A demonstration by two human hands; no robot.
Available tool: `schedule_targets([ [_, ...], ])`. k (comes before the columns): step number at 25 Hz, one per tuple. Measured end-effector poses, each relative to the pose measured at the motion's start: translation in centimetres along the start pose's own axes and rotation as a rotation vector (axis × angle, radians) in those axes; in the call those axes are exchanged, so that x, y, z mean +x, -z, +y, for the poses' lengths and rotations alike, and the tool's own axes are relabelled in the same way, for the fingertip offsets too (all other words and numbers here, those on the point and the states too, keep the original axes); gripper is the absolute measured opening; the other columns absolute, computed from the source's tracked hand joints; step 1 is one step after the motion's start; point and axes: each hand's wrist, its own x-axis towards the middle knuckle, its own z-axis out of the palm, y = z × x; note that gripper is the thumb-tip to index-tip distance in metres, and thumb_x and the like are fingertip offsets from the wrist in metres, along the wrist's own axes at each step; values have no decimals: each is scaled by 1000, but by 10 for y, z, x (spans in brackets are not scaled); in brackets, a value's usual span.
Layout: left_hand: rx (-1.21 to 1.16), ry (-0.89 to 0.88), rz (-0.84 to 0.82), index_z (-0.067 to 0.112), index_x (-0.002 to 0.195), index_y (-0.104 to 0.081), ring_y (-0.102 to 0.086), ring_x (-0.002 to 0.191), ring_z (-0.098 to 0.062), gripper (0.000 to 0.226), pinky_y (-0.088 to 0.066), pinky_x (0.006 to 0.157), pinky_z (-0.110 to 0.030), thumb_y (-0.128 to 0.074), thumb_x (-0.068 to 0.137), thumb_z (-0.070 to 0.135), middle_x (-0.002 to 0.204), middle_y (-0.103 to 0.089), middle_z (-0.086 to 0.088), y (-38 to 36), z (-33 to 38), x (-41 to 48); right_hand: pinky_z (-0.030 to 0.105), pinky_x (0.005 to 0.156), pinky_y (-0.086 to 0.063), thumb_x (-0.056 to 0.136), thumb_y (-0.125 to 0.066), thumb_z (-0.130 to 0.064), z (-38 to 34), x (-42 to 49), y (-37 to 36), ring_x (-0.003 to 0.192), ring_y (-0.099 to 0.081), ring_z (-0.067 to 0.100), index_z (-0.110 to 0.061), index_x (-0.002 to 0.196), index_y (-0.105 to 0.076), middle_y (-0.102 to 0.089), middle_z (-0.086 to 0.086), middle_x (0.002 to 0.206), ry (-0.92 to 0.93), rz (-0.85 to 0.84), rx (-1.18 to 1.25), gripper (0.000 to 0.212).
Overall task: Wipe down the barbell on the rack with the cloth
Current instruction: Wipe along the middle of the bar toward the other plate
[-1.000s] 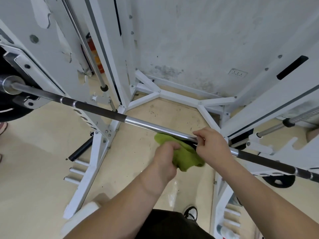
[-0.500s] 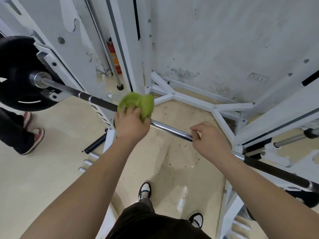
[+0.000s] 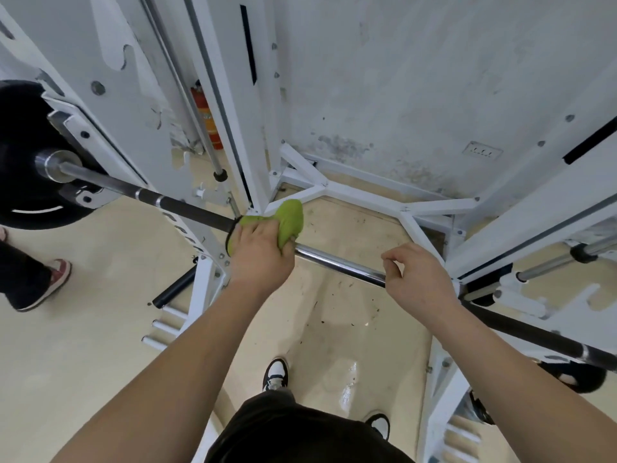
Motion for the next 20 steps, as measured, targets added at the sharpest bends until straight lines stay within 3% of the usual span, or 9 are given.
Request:
schedule_targets([
  [1,8,-13,-34,22,85,-52,-57,99,-32,20,-36,107,-48,-52,91,42,94,-67,-4,-3,13,-2,39,89,-54,96,-60,-22,6,-4,4,109,-61,18,-21,117,-72,-65,-4,116,-22,-7,-5,24],
  [5,17,-430,-266,28,99,-59,-62,91,-27,30,-43,90,-41,-42,95,53,89,-66,6,-14,76,-18,37,93,-52,85,-73,-41,38,-18,34,117,-58,18,-24,133,-63,-59,-4,126,-122,-238,-145,52],
  [7,117,-341,-366,26,103,-58,-60,88,-27,35,-42,78,-39,-39,98,55,84,-59,4,-7,90,-4,37,82,-56,77,-77,-45,58,-27,48,101,-61,16,-25,121,-66,-58,-6,111,-174,-327,-317,49],
  [9,288,-196,-414,22,101,-55,-55,85,-28,41,-38,74,-39,-33,98,57,80,-53,2,-6,103,3,34,69,-55,79,-74,-39,78,-38,53,85,-58,16,-23,102,-69,-53,-6,92,-198,-285,-458,28],
  [11,355,-215,-482,20,100,-52,-52,84,-27,41,-37,76,-41,-30,97,56,83,-54,1,-9,139,-4,34,68,-52,85,-71,-37,93,-48,51,83,-56,17,-24,94,-70,-52,-5,87,-188,-190,-469,16],
  [16,39,-404,-873,25,93,-56,-65,84,-24,23,-50,77,-37,-41,94,43,88,-69,0,-28,256,-32,26,54,-35,76,-80,-43,112,-49,57,71,-55,18,-29,75,-68,-54,-8,73,-266,-102,-289,18],
  [20,109,-351,-1025,31,85,-63,-65,70,-24,32,-56,67,-34,-41,95,53,84,-70,-4,-20,242,-2,29,56,-39,82,-75,-50,115,-53,56,77,-55,19,-23,83,-71,-56,-5,85,-222,-77,-325,27],
])
